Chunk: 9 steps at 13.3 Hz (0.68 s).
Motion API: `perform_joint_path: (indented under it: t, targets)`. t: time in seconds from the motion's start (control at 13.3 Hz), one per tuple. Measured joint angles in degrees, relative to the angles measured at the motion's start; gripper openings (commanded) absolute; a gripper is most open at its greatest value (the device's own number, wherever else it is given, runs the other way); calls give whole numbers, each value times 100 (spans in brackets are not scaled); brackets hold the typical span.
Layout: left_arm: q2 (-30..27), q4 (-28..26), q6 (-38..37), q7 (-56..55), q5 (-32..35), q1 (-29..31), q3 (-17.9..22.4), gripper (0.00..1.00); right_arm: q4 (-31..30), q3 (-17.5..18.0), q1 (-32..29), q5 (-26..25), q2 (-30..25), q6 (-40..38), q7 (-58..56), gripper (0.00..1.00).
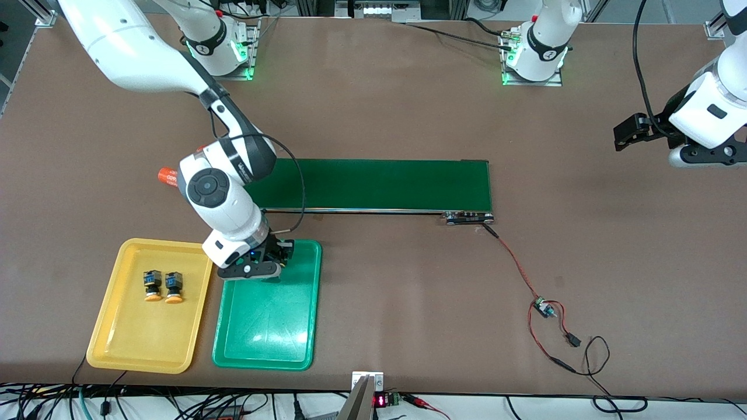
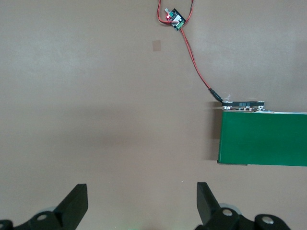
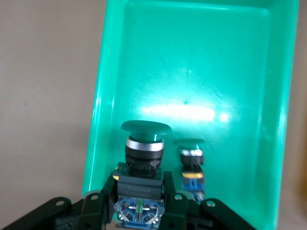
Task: Sort buttons by color to trays
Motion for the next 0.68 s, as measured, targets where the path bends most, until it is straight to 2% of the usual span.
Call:
perform_joint_path:
  t: [0.15, 0.23, 0.3, 0.38, 0.45, 0.53, 0.68]
  targets:
    - [0, 1, 0, 0, 0, -2, -6, 100, 33, -182, 120, 0, 291, 589, -80, 14]
    - [0, 2, 0, 0, 0, -5, -8, 100, 42, -266, 185, -1, 422, 780, -88, 23]
    - [0, 2, 0, 0, 0, -7, -9, 100, 57, -314, 228, -2, 505, 865, -91, 52]
    - [0, 2, 0, 0, 0, -7, -9, 100, 78, -335, 250, -2, 550, 888, -91, 72]
    - [0, 2, 0, 0, 0, -7, -9, 100, 98, -342, 256, -2, 554, 889, -92, 88]
    - [0, 2, 0, 0, 0, -7, -9, 100, 129, -342, 256, -2, 553, 889, -92, 98]
    - [0, 2, 0, 0, 0, -7, -11, 100, 174, -355, 255, -1, 553, 887, -92, 100]
